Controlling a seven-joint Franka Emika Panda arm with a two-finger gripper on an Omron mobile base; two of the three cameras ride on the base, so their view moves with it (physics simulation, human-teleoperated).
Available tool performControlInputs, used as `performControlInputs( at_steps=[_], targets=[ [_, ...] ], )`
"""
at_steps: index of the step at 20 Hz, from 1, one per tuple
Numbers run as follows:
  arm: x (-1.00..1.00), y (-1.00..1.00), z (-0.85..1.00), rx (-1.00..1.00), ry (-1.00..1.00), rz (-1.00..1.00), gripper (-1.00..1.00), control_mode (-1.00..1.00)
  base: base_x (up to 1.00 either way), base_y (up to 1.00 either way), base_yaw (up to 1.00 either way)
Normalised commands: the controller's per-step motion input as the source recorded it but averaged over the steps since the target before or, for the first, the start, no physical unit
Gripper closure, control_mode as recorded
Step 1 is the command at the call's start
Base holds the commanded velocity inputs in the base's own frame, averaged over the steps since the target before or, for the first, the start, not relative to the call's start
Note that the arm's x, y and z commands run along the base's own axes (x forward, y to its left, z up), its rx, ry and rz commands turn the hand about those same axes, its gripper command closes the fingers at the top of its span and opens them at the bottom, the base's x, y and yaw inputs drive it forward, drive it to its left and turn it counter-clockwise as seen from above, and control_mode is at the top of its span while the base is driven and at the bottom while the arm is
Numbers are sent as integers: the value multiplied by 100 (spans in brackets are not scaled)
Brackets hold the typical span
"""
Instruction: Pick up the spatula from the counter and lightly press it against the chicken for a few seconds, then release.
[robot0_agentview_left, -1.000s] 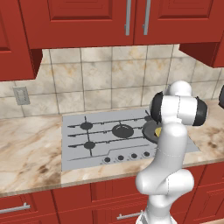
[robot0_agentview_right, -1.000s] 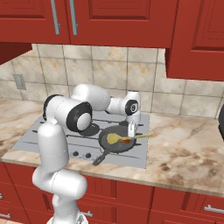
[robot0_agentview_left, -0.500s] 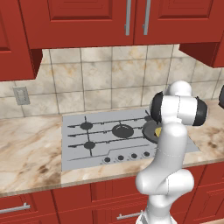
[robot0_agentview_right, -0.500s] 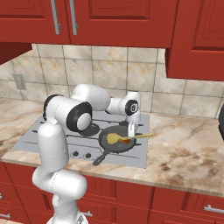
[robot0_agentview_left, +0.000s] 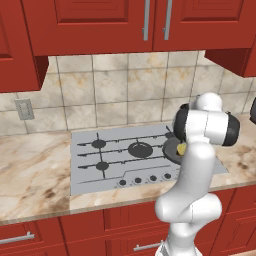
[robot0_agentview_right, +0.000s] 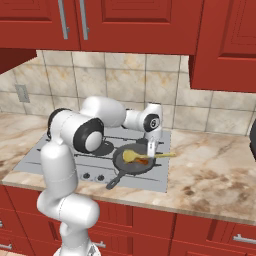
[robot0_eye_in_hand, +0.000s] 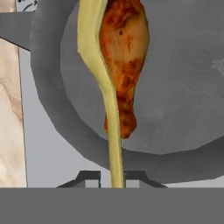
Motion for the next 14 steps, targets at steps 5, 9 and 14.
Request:
performControlInputs(
  at_steps=[5,9,14],
  targets=[
    [-26,-4,27,5,-11,2,100,-100,0,0,0],
    [-27,-1,30,5,-12,2,100,-100,0,0,0],
    [-34,0,21,5,-14,3,100,-100,0,0,0]
  ],
)
